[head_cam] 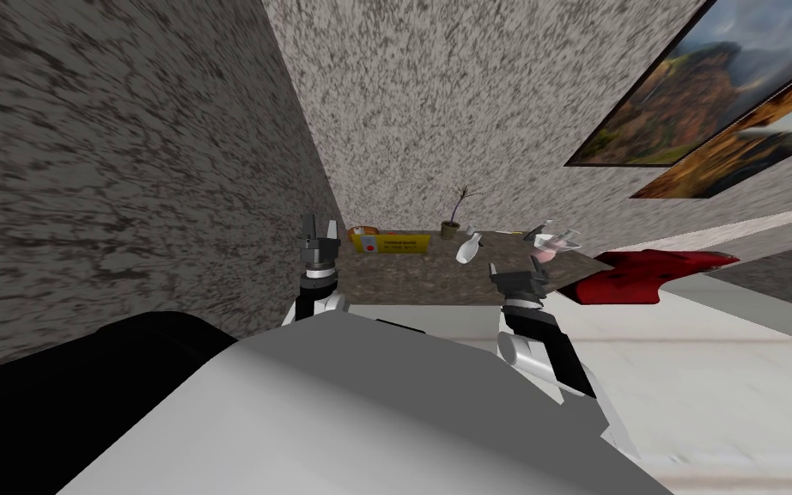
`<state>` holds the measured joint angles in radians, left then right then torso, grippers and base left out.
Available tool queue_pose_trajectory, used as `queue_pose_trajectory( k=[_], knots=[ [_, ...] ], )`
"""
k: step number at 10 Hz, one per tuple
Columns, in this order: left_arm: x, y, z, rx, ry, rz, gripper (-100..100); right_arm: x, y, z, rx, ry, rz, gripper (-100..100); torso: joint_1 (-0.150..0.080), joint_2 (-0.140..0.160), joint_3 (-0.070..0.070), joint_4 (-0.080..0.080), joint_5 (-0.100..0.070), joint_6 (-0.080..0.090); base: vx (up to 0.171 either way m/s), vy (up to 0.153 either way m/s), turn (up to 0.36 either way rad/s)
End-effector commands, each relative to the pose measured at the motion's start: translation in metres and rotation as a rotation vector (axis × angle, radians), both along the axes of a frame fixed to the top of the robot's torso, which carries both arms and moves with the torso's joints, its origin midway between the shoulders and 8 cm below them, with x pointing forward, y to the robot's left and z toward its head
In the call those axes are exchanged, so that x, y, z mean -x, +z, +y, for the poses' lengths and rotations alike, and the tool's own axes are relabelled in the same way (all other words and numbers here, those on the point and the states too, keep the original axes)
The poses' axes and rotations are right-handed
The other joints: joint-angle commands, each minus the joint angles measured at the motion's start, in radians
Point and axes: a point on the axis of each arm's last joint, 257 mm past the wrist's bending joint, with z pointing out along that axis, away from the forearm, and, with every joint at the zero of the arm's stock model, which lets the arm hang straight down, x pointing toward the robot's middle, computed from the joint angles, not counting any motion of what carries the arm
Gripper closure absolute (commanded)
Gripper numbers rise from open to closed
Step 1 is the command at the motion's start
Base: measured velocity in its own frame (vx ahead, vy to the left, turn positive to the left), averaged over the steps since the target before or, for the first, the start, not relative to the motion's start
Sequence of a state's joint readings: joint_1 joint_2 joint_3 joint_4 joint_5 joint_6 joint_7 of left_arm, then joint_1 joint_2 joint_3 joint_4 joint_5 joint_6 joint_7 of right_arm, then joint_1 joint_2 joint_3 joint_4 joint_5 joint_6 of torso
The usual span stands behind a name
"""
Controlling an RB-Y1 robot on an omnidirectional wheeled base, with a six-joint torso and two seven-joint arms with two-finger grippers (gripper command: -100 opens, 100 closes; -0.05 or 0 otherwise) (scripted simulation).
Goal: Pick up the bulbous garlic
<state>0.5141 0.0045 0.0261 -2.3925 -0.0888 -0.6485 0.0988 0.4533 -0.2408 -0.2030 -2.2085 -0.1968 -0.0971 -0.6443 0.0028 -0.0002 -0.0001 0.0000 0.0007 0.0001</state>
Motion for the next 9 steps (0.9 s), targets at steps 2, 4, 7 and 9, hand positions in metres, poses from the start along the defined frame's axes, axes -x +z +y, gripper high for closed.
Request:
queue_pose_trajectory(
  k=[2, 4, 7, 9],
  knots=[
    [0.0, 0.0, 0.0, 0.0, 0.0, 0.0, 0, -0.004, -0.014, -0.014, -0.083, 0.002, 0.042, -100, -0.001, 0.0, 0.0, 0.0, 0.0, 0.0, -0.002, 0.033, 0.019],
    [0.0, 0.0, 0.0, 0.0, 0.0, 0.0, 0, -0.004, -0.014, -0.014, -0.12, 0.014, 0.036, -100, 0.0, 0.0, 0.0, 0.0, 0.0, 0.0, -0.002, 0.034, 0.012],
    [0.0, 0.0, 0.0, 0.0, 0.0, 0.0, 0, -0.007, -0.025, -0.028, -0.211, 0.017, 0.067, -100, 0.0, 0.0, 0.0, 0.0, 0.0, 0.0, 0.006, 0.041, 0.024],
    [0.0, 0.0, 0.0, 0.0, 0.0, 0.0, 0, -0.011, -0.037, -0.041, -0.289, 0.013, 0.1, -100, 0.001, 0.0, 0.0, 0.0, 0.0, 0.0, 0.007, 0.061, 0.041]
  ],
)
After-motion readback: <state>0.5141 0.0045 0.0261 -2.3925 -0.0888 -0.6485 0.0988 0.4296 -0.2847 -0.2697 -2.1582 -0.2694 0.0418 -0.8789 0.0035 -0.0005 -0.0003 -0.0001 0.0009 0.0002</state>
